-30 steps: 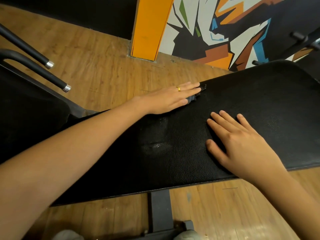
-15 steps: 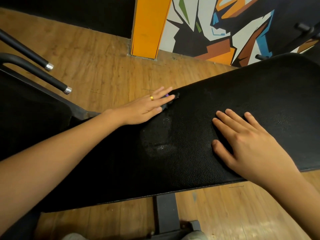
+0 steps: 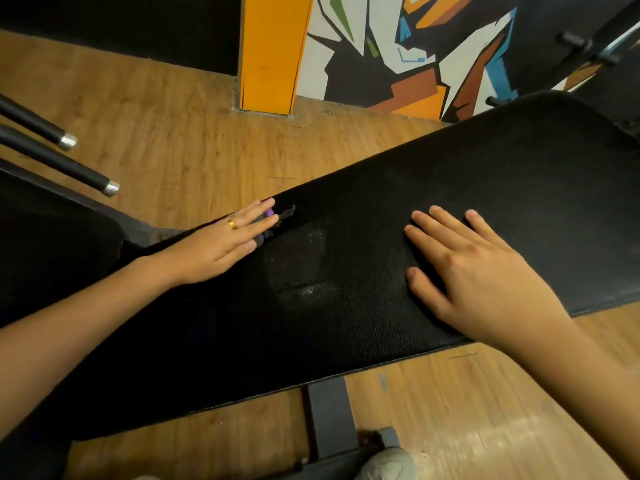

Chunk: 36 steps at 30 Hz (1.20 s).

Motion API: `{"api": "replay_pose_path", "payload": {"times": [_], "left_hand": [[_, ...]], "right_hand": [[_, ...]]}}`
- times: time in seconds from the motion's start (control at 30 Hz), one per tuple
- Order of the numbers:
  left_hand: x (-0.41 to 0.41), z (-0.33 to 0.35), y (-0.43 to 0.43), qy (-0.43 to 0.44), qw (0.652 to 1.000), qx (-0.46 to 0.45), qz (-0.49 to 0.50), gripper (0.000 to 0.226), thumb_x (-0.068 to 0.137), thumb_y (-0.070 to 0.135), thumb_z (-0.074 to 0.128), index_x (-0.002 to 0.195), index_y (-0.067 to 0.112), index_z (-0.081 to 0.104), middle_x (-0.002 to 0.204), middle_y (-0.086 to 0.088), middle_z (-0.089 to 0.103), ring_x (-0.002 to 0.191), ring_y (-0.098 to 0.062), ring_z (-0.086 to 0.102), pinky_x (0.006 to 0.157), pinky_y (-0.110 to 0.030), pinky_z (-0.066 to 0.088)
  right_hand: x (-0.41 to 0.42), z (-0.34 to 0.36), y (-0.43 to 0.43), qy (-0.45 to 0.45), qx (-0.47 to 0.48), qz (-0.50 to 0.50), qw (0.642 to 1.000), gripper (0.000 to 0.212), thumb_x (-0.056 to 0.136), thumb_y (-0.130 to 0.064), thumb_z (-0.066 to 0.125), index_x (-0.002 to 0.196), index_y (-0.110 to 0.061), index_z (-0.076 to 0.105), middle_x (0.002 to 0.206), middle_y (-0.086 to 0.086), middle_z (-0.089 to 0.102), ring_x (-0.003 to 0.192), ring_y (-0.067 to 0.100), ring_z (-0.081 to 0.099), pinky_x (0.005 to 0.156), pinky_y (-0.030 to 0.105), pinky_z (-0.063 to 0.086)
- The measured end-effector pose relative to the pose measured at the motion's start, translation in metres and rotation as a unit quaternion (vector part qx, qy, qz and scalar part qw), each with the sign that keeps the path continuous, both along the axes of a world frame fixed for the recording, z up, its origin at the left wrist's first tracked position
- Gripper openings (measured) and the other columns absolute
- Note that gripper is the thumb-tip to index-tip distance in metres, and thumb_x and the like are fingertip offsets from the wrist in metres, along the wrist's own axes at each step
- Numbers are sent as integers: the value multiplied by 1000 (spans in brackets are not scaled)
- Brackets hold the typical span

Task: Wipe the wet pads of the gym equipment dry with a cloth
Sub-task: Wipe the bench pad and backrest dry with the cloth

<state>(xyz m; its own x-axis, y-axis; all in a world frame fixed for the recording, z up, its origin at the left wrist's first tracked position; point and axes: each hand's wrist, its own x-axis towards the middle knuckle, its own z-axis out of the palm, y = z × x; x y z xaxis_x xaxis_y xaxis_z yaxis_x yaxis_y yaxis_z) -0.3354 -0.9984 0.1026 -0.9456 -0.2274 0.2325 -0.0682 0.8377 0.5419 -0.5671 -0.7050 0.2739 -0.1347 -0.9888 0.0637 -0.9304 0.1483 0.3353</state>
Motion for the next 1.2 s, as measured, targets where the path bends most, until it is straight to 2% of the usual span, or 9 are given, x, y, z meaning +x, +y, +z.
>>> {"api": "replay_pose_path", "payload": {"times": [0.2, 0.3, 0.5, 0.63, 0.77, 0.93, 1.0, 1.07, 1.2], "left_hand": [[-56, 30, 11, 10, 1000, 13, 24, 52, 111, 28, 32, 158, 38, 16, 166, 22, -9, 154, -5, -15, 126, -43, 8], [-76, 41, 21, 29, 999, 14, 32, 54, 110, 19, 36, 159, 34, 22, 167, 20, -3, 154, -5, -13, 124, -40, 8], [-34, 20, 27, 25, 998, 18, 52, 58, 108, 13, 37, 161, 29, 19, 168, 20, -4, 155, -4, -6, 125, -37, 11], [-15, 4, 50, 47, 981, 92, 163, 52, 109, 23, 33, 160, 31, 23, 167, 21, 5, 154, -3, 4, 125, -38, 15], [-32, 18, 49, 32, 968, 143, 203, 49, 111, 28, 30, 159, 32, 24, 168, 11, 9, 155, -8, 0, 127, -46, 9], [-46, 33, 51, 20, 942, 224, 251, 49, 111, 24, 32, 158, 34, 27, 170, 3, 1, 156, -17, -6, 127, -45, 5], [-43, 37, 67, 11, 926, 248, 283, 50, 111, 25, 31, 160, 30, 24, 170, 4, 2, 156, -16, 0, 125, -37, 7], [-33, 37, 87, -10, 912, 254, 322, 51, 110, 28, 31, 160, 31, 23, 170, 6, 3, 154, -15, 13, 117, -29, 16], [-16, 33, 113, -39, 914, 181, 360, 48, 109, 34, 34, 157, 37, 30, 169, 1, 13, 153, -18, 20, 120, -38, 21]], "right_hand": [[1, 0, -1, 0, 0, 2, 1000, 66, 97, -51, 32, 147, -11, 51, 155, 9, 46, 148, 26, 36, 121, 53, 27], [2, 1, -1, -2, 3, -3, 1000, 67, 97, -51, 31, 146, -11, 52, 155, 8, 46, 148, 26, 36, 121, 52, 27], [2, 2, -1, -6, 6, -6, 1000, 66, 98, -51, 31, 147, -12, 50, 155, 8, 46, 148, 25, 35, 121, 52, 27], [2, 2, 0, -7, 4, -5, 1000, 66, 98, -51, 30, 147, -12, 51, 154, 8, 46, 148, 26, 35, 121, 52, 27], [2, 3, -1, -10, 12, -4, 1000, 68, 97, -52, 28, 148, -12, 50, 155, 8, 46, 148, 26, 35, 121, 52, 25], [2, 3, -1, -13, 14, -7, 1000, 68, 97, -52, 27, 148, -12, 50, 155, 8, 46, 148, 26, 35, 121, 52, 25], [2, 3, -1, -9, 10, -6, 1000, 67, 97, -50, 28, 146, -11, 52, 153, 9, 49, 146, 27, 38, 120, 52, 26], [3, 3, -1, -7, 7, -2, 1000, 67, 97, -50, 29, 146, -10, 52, 152, 10, 49, 146, 28, 39, 119, 52, 27], [0, 2, -1, -8, 7, 2, 1000, 67, 97, -51, 30, 146, -11, 52, 153, 10, 49, 146, 27, 38, 119, 52, 26]]}}
